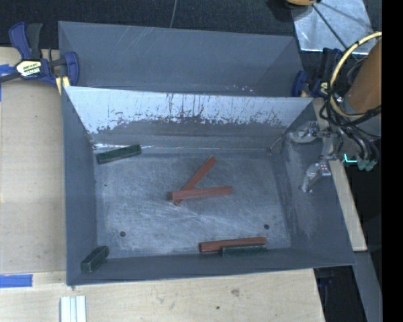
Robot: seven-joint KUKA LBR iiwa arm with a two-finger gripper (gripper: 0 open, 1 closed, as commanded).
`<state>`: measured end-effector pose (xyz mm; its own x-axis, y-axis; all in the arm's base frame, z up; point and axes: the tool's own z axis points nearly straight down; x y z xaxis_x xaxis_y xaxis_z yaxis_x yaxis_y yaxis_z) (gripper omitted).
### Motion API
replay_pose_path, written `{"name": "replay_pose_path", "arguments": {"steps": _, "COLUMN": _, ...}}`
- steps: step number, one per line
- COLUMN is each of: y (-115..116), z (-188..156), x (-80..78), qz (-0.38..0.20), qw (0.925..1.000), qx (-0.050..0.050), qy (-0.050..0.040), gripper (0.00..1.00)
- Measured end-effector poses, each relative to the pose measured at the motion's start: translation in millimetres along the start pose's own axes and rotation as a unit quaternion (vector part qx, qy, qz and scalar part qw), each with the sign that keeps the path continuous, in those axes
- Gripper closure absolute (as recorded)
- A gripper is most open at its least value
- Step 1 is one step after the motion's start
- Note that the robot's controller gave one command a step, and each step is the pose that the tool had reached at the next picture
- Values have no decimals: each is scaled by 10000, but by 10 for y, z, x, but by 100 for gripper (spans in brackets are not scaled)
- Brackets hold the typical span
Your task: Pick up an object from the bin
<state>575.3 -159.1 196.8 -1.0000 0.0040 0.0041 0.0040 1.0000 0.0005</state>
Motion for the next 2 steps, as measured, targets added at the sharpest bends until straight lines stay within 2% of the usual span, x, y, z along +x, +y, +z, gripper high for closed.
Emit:
{"name": "replay_pose_path", "arguments": {"steps": 1, "y": 6, "z": -44, "x": -19, "qz": -15, "qw": 10000, "qx": 8, "qy": -40, "gripper": 0}}
{"name": "replay_pose_path", "arguments": {"steps": 2, "y": 344, "z": 454, "x": 55, "qz": -473, "qw": 9989, "qx": 14, "qy": -54, "gripper": 0}}
